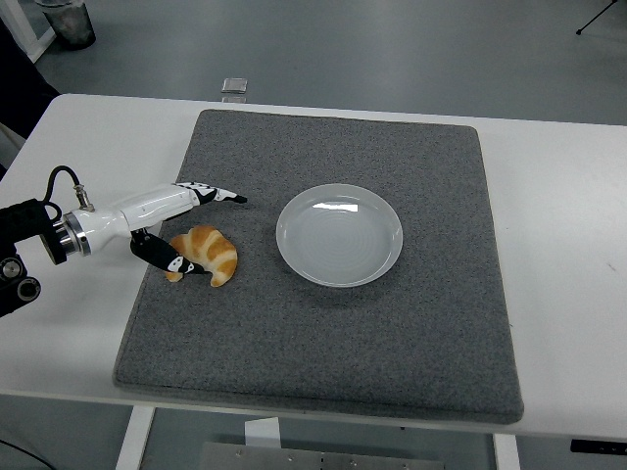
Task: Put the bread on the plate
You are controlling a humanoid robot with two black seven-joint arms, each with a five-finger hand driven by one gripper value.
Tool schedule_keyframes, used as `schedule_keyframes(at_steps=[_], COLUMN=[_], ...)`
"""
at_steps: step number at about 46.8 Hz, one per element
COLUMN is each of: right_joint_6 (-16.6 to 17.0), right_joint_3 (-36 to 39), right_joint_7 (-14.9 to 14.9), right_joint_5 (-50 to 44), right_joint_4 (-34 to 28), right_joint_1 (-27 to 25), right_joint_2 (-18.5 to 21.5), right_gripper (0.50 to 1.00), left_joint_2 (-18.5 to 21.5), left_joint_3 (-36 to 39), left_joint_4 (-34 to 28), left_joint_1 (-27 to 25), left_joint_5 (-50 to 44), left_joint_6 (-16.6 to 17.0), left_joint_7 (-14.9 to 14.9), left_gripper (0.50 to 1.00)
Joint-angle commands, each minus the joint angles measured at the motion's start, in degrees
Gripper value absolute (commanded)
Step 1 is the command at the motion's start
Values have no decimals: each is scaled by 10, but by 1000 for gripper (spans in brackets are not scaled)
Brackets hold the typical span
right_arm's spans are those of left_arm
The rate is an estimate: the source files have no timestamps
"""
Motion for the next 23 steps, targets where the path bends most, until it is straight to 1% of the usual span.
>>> schedule_keyframes(at_steps=[1, 20, 23], right_joint_6=[0, 0, 0], right_joint_3=[0, 0, 0], right_joint_7=[0, 0, 0], right_joint_5=[0, 0, 0], right_joint_4=[0, 0, -1], right_joint_1=[0, 0, 0], right_joint_2=[0, 0, 0], right_gripper=[952, 952, 952], left_joint_2=[-6, -7, -7], left_joint_3=[1, 7, 12], left_joint_4=[7, 28, 28], left_joint_1=[0, -1, -1], left_joint_5=[2, 6, 6], left_joint_6=[0, 0, 0], left_joint_7=[-1, 0, 0], left_gripper=[994, 994, 988])
